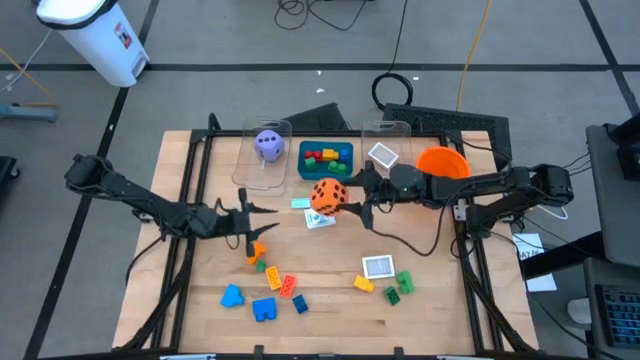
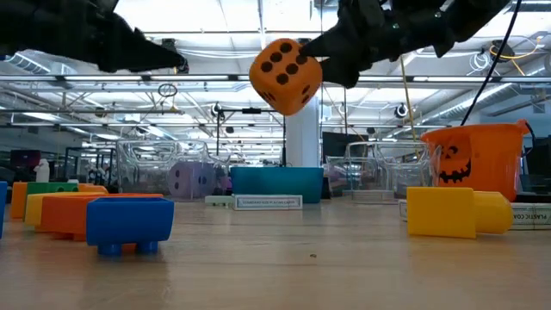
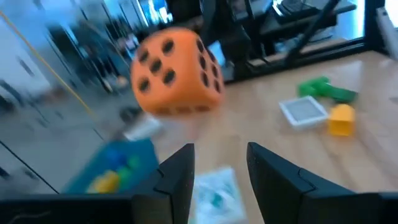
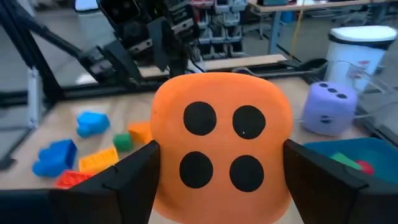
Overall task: Pick & Place Toys
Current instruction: Put the orange dice into the left transparent bin
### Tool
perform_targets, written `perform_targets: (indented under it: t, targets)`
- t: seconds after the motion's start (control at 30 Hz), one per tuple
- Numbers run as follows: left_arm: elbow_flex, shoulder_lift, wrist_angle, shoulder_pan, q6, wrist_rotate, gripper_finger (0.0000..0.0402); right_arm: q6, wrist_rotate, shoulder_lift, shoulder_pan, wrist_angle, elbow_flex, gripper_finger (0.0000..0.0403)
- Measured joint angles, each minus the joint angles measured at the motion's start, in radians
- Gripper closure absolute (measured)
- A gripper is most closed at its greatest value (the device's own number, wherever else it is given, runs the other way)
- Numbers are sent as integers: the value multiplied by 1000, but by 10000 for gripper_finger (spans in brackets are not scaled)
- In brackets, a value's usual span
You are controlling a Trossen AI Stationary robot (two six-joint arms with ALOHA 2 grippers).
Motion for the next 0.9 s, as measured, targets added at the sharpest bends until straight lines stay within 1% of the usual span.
perform_targets:
  t: [0.13, 0.23, 0.3, 0.37, 0.47, 0.57, 0.67, 0.77, 0.9]
  targets:
    - [39, 0, 9, 29, 167, -5, 222, 52, -53, 31, -24, 103, 1, 115]
    - [79, 0, -19, 36, 273, -6, 188, 94, -57, 67, -39, 170, -3, 115]
    - [104, 0, -31, 36, 324, -6, 163, 122, -59, 106, -49, 278, 0, 115]
    - [125, 0, -33, 36, 361, -6, 140, 157, -102, 142, -66, 355, 1, 115]
    - [139, 0, -35, 36, 398, -7, 107, 211, -184, 194, -88, 473, 0, 115]
    - [141, 0, -36, 36, 431, -12, 82, 247, -215, 223, -103, 566, 0, 115]
    - [142, 24, -35, 40, 440, -39, 64, 259, -218, 232, -108, 597, 0, 115]
    - [142, 52, -38, 54, 440, -44, 52, 255, -214, 231, -108, 617, 0, 115]
    - [142, 102, 23, 81, 446, -31, 43, 264, -215, 231, -107, 635, 0, 114]
